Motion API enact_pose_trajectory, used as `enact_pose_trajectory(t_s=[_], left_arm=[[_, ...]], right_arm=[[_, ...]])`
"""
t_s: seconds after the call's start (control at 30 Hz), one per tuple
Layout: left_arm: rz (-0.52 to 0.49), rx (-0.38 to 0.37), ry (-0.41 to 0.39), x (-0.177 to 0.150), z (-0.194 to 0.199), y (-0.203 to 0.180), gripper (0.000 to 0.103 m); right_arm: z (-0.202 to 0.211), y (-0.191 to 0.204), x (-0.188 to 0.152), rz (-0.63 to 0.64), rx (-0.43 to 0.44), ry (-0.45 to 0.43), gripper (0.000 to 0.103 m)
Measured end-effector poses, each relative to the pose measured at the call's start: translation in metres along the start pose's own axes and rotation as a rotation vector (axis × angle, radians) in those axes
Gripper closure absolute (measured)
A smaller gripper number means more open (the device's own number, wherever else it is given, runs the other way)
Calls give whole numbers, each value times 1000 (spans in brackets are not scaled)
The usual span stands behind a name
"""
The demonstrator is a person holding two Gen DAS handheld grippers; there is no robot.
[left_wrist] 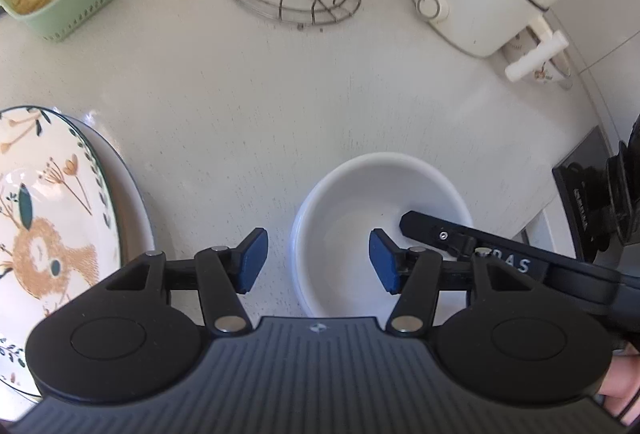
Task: Organize plates and bowls
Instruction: 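Lower the white ceramic bowl onto the stacked floral plates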
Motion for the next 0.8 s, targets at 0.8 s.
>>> enact_pose_trajectory(t_s=[0.8], left_arm=[[-18, -30, -4, -7, 13, -10, 74]], right_arm=[[36, 8, -10, -9, 6, -64, 85]])
Point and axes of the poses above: each gripper's, at about its wrist camera, not at the fingertips, and z roughly against the way its jaws point, y to its left, x to its top, the point moved 4 cm from there along -z, roughly the way its jaws point, and after that the axes turned 10 degrees about -z, right-handed, at the moved point
